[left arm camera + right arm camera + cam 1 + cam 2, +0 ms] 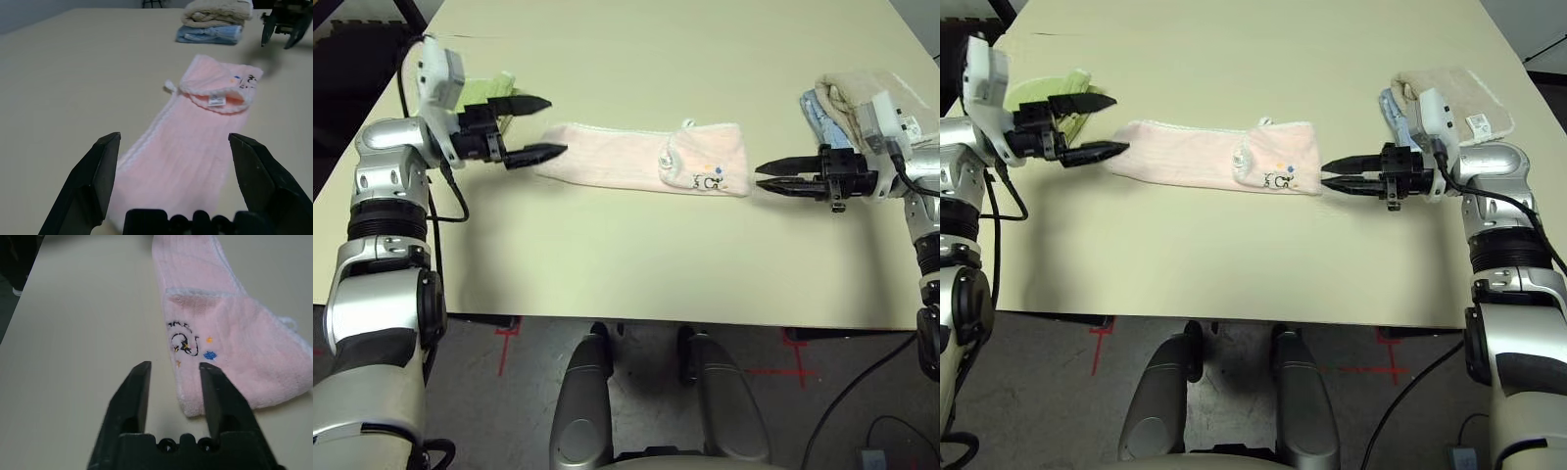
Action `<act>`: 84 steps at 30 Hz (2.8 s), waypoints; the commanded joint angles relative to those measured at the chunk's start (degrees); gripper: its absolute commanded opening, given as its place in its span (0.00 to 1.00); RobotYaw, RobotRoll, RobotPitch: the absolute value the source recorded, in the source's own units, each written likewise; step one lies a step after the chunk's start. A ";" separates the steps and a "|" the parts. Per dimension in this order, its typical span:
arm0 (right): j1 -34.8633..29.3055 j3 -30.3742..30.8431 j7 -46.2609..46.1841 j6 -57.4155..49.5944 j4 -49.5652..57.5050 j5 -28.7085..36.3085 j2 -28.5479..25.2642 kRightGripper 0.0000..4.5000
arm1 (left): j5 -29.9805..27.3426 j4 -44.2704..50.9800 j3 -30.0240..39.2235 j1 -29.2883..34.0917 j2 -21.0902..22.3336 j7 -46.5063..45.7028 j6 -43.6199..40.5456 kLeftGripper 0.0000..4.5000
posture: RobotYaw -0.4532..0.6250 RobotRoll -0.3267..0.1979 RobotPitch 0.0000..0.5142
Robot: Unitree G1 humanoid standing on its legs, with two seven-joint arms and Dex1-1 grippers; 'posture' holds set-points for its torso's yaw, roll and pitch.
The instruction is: Fold the towel and set it aside.
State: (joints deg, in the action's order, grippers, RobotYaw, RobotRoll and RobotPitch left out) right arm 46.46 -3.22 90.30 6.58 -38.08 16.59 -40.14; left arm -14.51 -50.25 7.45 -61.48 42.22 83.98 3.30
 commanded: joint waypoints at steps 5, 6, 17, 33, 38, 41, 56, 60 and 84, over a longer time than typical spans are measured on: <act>-1.42 -0.34 -0.40 -1.98 3.47 1.02 -1.13 1.00 | 0.50 0.14 -1.80 -1.85 5.39 0.83 -22.14 1.00 | 0.44 0.62 0.48; -1.55 -0.26 -0.46 -1.97 3.86 1.03 -1.03 1.00 | 0.94 -0.16 -3.22 -2.37 6.68 0.90 -30.99 1.00 | 0.44 0.62 0.48; -2.32 0.09 -1.00 -3.19 6.55 1.22 -0.82 1.00 | -2.09 4.32 -4.86 -0.76 7.18 -7.98 -68.65 1.00 | 0.43 0.62 0.49; -2.66 0.28 -1.73 -3.72 8.00 1.11 -0.85 1.00 | -7.94 6.90 0.86 0.45 1.97 -21.85 -78.90 1.00 | 0.43 0.62 0.49; -2.57 0.47 -1.92 -3.68 8.08 1.05 -0.60 1.00 | -8.50 4.28 4.42 -1.15 -0.11 -27.04 -76.44 1.00 | 0.43 0.62 0.49; -2.53 0.49 -2.00 -3.67 8.17 1.04 -0.62 1.00 | -8.76 3.01 5.49 -1.79 -0.93 -29.02 -75.24 1.00 | 0.42 0.62 0.50; -2.85 0.41 -2.20 -3.57 8.65 0.92 -1.03 1.00 | -8.84 0.52 6.03 -2.32 -1.81 -32.00 -72.16 0.49 | 0.41 0.62 0.49; -2.93 0.42 -2.18 -3.64 8.91 0.93 -1.12 1.00 | -8.82 0.09 6.41 -2.12 -1.67 -32.99 -71.56 0.16 | 0.41 0.62 0.49; -1.33 0.90 -1.96 -2.49 6.22 0.26 -0.25 1.00 | -6.64 4.63 -5.63 4.71 14.12 -15.51 -68.25 0.01 | 0.45 0.62 0.48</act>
State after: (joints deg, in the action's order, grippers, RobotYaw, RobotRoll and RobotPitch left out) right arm 44.94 -2.88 88.07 3.44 -31.22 17.02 -40.15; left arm -22.10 -46.32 2.99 -57.54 55.16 66.98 -65.72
